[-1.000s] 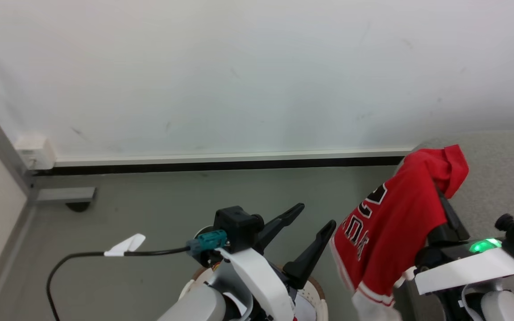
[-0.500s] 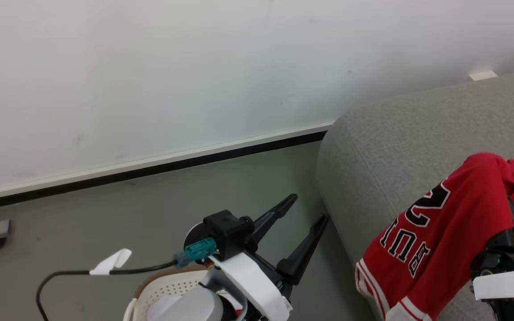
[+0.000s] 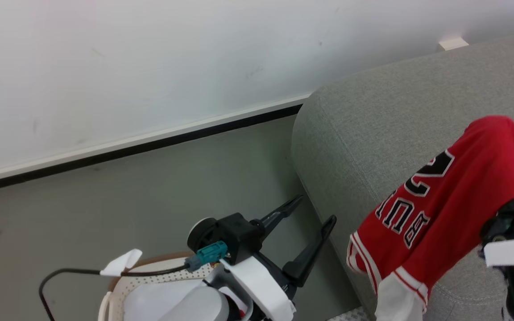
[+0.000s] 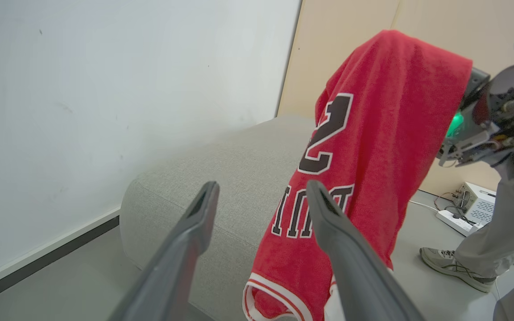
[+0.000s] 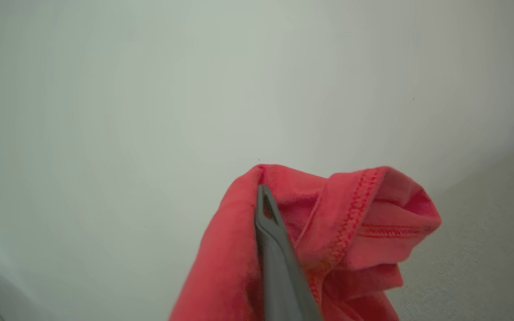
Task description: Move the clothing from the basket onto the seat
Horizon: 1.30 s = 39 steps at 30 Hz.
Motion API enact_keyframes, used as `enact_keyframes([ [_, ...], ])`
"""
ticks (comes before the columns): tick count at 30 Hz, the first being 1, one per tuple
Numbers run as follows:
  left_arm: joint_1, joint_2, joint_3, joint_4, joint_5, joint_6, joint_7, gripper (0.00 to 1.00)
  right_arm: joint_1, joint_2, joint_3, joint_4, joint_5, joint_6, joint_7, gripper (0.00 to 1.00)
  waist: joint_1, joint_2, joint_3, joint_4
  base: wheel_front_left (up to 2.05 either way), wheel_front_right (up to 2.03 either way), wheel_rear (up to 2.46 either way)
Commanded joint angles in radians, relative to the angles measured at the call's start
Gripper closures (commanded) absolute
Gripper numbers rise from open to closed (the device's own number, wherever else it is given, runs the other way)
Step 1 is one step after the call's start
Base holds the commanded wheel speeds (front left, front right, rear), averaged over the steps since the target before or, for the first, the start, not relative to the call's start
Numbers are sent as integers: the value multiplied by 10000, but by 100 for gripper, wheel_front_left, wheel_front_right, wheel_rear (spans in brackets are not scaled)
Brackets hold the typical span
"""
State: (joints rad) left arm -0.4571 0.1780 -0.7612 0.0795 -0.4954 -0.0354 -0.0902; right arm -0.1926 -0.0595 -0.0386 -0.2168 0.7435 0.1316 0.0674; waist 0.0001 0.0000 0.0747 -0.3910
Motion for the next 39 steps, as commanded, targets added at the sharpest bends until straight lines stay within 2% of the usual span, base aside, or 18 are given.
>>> enact_keyframes([
  [1,-142,92,-52,-7,196,-36,-78,0,-501,-129,-194,111,156,-16,83,100,-1,0,275,8,0,0,0],
  [8,-481,165,-153,-37,338,-62,67,0,-2562,-667,-1193,729,629,-18,308,100,-1,0,1068,126,0,0,0],
  [10,-718,187,-202,-109,416,-100,192,0,-3789,-962,-2028,1244,891,-16,327,100,-1,0,1594,225,0,0,0],
  [14,-974,259,-167,-231,499,-81,371,0,-5099,-1410,-2621,2085,943,-16,402,100,-1,0,2246,299,0,0,0],
  [15,-1214,352,-126,-391,605,-37,530,0,-6059,-1908,-2953,2684,785,-16,360,100,-1,0,2855,364,0,0,0],
  [16,-1214,352,-126,-391,605,-37,530,0,-6059,-1908,-2953,2684,785,-16,360,100,-1,0,2855,364,0,0,0],
  [18,-1373,468,-109,-509,686,-14,685,0,-6877,-2304,-3257,3332,690,-16,253,100,-1,0,3397,462,0,0,0],
  [24,-1825,832,13,-885,925,63,1089,0,-9017,-3886,-3933,5694,95,-16,-197,100,-1,0,4782,806,0,0,0],
  [28,-2024,917,99,-1093,973,153,1192,0,-9527,-4607,-3415,7342,-741,-16,-481,100,-1,0,5325,933,0,0,0],
  [33,-2152,919,96,-1107,982,182,1174,0,-8945,-4859,-2063,8995,-1389,-19,-541,100,-1,0,5551,1031,0,0,0],
  [35,-2204,884,119,-1083,969,232,1162,0,-8448,-5063,-998,9451,-1801,-19,-287,84,-1,0,5594,1086,0,0,0],
  [38,-2241,943,195,-1061,980,303,1127,0,-7934,-5362,-29,10046,-2087,-21,-363,77,-1,0,5608,1145,0,0,0],
  [39,-2253,970,219,-1053,978,324,1119,0,-7722,-5419,284,10280,-2178,-21,-374,69,-1,0,5598,1171,0,0,0],
])
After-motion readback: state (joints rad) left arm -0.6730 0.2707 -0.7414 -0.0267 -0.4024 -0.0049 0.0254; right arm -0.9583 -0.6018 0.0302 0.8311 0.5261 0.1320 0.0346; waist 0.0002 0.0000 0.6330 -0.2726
